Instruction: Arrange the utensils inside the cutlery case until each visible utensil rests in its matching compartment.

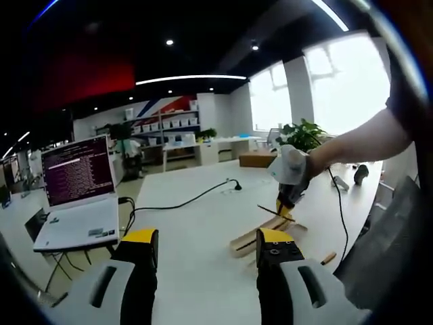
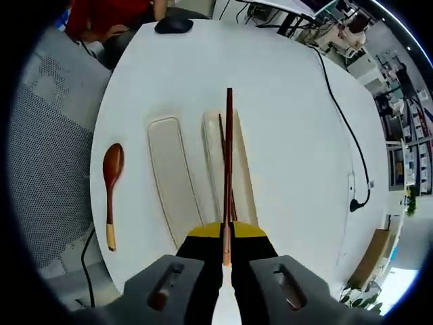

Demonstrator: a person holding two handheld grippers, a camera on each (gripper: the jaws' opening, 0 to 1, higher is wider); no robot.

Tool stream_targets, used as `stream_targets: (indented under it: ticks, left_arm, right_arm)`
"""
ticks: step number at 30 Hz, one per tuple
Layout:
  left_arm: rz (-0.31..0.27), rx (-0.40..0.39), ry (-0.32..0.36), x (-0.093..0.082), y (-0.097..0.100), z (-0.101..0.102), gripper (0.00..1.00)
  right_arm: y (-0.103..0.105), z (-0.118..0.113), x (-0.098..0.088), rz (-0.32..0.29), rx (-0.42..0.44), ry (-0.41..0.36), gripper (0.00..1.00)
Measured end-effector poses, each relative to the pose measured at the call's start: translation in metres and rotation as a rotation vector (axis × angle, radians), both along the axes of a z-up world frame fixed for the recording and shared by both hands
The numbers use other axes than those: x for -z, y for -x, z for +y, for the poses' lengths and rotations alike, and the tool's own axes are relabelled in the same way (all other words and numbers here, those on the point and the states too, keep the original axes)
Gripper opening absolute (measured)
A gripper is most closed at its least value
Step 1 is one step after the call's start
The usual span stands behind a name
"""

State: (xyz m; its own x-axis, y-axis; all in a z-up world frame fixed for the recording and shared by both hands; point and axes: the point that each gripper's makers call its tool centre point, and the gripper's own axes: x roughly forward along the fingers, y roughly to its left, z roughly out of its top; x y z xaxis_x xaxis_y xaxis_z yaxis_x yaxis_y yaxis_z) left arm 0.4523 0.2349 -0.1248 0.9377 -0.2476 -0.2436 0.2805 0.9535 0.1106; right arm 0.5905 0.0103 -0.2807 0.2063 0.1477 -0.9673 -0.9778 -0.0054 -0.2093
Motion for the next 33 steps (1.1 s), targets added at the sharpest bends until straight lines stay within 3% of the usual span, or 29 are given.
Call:
stream_targets:
  ticks: [8, 13, 16, 17, 18, 20, 21, 23, 25, 27, 29, 32, 33]
  left_arm:
    - [0.008, 0.003, 0.007, 0.004, -0.001, 0.003, 0.6]
    - [0.012, 0.006, 0.013, 0.007, -0.001, 0.009, 0.6]
    - [0.012, 0.003, 0.02, 0.006, -0.001, 0.005, 0.6]
    - [0.012, 0.003, 0.022, 0.006, -0.001, 0.005, 0.61]
    - [0.012, 0.003, 0.022, 0.006, -0.001, 0.005, 0.61]
    - [0.014, 0.006, 0.022, 0.006, -0.001, 0.003, 0.61]
    - [0.014, 0.006, 0.022, 0.006, -0.001, 0.003, 0.61]
    - [0.014, 0.005, 0.024, 0.006, -0.001, 0.003, 0.61]
    - [0.023, 0.005, 0.023, 0.008, 0.0, 0.002, 0.61]
    - [0.025, 0.004, 0.013, 0.008, 0.001, 0.003, 0.6]
    - [0.028, -0.002, 0.015, 0.008, 0.001, 0.004, 0.6]
    - [0.047, 0.005, 0.022, 0.01, 0.0, 0.0, 0.6]
    - [0.049, 0.009, 0.014, 0.011, 0.0, -0.002, 0.6]
  right_arm:
    - [-0.007, 0.02, 0.001, -0.019, -0.052, 0.042, 0.0]
    - [-0.012, 0.028, 0.0, -0.109, -0.164, 0.143, 0.0]
    - [-0.014, 0.028, 0.009, -0.199, -0.282, 0.268, 0.0]
    - [-0.014, 0.032, 0.011, -0.214, -0.316, 0.27, 0.0]
    - [-0.006, 0.036, 0.02, -0.254, -0.395, 0.31, 0.0]
    - [0.003, 0.037, 0.029, -0.263, -0.445, 0.354, 0.0]
    - [0.006, 0.043, 0.036, -0.254, -0.473, 0.332, 0.0]
    - [0.01, 0.039, 0.049, -0.225, -0.417, 0.319, 0.0]
    - [0.01, 0.035, 0.048, -0.233, -0.383, 0.285, 0.0]
    - [0.006, 0.04, 0.035, -0.231, -0.316, 0.141, 0.0]
    - [-0.013, 0.037, 0.012, -0.311, -0.217, 0.015, 0.0]
    - [-0.025, 0.032, -0.002, -0.349, -0.281, -0.081, 0.0]
    - [-0.023, 0.03, 0.001, -0.28, -0.243, -0.151, 0.0]
